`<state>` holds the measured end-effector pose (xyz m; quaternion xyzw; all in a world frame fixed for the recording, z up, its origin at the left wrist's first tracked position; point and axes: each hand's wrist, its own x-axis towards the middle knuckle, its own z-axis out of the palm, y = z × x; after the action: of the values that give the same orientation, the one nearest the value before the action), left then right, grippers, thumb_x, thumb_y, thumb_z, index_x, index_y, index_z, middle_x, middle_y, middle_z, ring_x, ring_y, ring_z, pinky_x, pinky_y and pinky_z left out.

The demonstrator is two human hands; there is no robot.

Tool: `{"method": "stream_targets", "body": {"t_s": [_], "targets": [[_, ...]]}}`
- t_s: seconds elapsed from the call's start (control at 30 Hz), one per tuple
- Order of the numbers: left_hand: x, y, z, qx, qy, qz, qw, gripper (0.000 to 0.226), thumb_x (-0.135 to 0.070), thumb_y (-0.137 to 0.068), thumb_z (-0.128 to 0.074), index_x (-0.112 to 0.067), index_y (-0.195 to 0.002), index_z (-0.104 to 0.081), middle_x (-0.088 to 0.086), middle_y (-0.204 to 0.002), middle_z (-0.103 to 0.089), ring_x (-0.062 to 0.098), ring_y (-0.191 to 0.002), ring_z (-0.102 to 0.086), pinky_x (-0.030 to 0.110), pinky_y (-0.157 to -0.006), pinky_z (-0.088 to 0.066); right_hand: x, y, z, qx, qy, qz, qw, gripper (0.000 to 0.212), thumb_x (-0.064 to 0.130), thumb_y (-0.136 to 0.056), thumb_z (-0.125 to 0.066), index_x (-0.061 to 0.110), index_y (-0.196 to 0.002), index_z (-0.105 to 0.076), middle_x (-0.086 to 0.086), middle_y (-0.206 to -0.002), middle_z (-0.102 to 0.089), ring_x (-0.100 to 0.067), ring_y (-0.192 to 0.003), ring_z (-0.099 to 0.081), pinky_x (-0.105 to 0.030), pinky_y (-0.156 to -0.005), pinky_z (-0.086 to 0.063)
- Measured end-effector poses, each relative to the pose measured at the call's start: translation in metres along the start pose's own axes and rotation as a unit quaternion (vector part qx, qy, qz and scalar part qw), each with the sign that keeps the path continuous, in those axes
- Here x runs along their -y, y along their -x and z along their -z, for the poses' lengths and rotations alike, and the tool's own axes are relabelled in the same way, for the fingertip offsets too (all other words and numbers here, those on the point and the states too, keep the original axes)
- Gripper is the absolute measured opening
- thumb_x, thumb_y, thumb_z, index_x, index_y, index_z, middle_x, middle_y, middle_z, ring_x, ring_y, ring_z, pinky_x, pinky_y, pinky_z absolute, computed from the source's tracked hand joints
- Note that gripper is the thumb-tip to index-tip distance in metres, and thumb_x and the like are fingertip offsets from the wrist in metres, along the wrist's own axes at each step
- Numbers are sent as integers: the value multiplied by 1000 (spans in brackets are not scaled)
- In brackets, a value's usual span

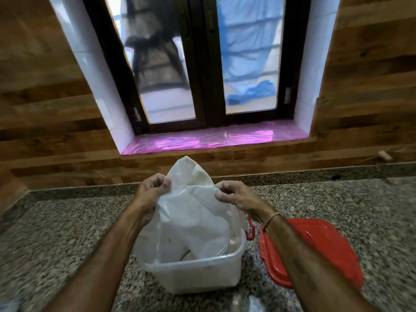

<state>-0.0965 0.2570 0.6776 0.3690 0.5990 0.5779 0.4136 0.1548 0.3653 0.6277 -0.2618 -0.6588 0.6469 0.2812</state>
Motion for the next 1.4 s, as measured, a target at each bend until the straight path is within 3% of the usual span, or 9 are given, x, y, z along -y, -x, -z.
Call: {"method": "stream_targets", "body": {"t_s": [0.3, 0.43, 0.53, 0.63, 0.93, 1.13, 1.23, 1.3, 1.4], "targets": [[16, -4, -1, -104, -12, -26, 994, 20, -14, -95, -70, -4, -80, -61, 17, -83, -60, 27, -75, -55, 29, -56, -53, -29, -10, -11, -177, 2, 51, 983, 34, 13, -82, -83, -6, -72, -56, -17, -73, -59, -22, -70, -55, -43, -68, -49], [2, -2, -6, -107, -151, -141, 972, 8, -19, -96, -70, -11, -98, -69, 8, -96, -71, 23, -86, -67, 39, -73, -58, -33, -8, -13, -189, 42, 62, 979, 32, 21, -77, -83, 1, -70, -59, -26, -78, -66, -20, -71, -61, -55, -72, -58], [-25, -7, -20, -105, -254, -235, 932, 22, -30, -92, -76, -28, -112, -68, -6, -107, -69, 8, -98, -65, 28, -77, -56, -35, -10, -12, -185, 66, 71, 978, 33, 18, -78, -84, 1, -69, -58, -12, -68, -62, -15, -68, -57, -45, -65, -53], [-40, -12, -37, -104, -278, -250, 922, 20, -34, -87, -80, -31, -105, -71, -14, -95, -70, 1, -91, -66, 23, -70, -55, -34, -12, -16, -186, 92, 79, 975, 34, 15, -79, -84, -1, -69, -56, 0, -67, -58, -12, -66, -51, -35, -65, -47], [-36, -28, -36, -91, -261, -214, 937, 17, -37, -83, -83, -24, -88, -73, -5, -89, -75, 18, -89, -71, 36, -72, -58, -30, -4, -19, -204, 147, 121, 960, 30, 13, -76, -84, 2, -69, -57, -14, -74, -60, -7, -68, -49, -30, -66, -44], [-31, -22, -42, -108, -214, -223, 945, 17, -22, -84, -83, -17, -75, -69, 5, -76, -72, 17, -70, -66, 38, -64, -56, -27, -4, -13, -277, 220, 27, 935, 25, 33, -75, -83, 16, -69, -66, 4, -71, -71, -13, -67, -63, -34, -64, -51], [-29, -17, -34, -95, -220, -239, 941, 15, -22, -86, -80, -15, -78, -70, 4, -78, -72, 18, -73, -66, 40, -66, -57, -20, 2, -10, -187, 140, 49, 971, 13, 33, -88, -79, 22, -95, -77, 5, -99, -78, -17, -96, -74, -43, -84, -63], [-33, -14, -37, -61, -261, -254, 929, 11, -23, -87, -79, -18, -80, -72, 1, -81, -73, 19, -79, -69, 40, -69, -58, -7, 6, -9, -120, 56, 64, 989, 31, 38, -95, -73, 25, -124, -72, 3, -122, -74, -16, -115, -70, -40, -91, -63], [-39, -10, -57, -10, -252, -261, 932, 8, -26, -87, -77, -22, -82, -72, -1, -84, -74, 20, -82, -70, 39, -69, -58, 11, -4, -21, -105, 101, 86, 986, 24, 35, -94, -74, 15, -107, -76, -8, -104, -77, -24, -97, -75, -48, -80, -63]]}}
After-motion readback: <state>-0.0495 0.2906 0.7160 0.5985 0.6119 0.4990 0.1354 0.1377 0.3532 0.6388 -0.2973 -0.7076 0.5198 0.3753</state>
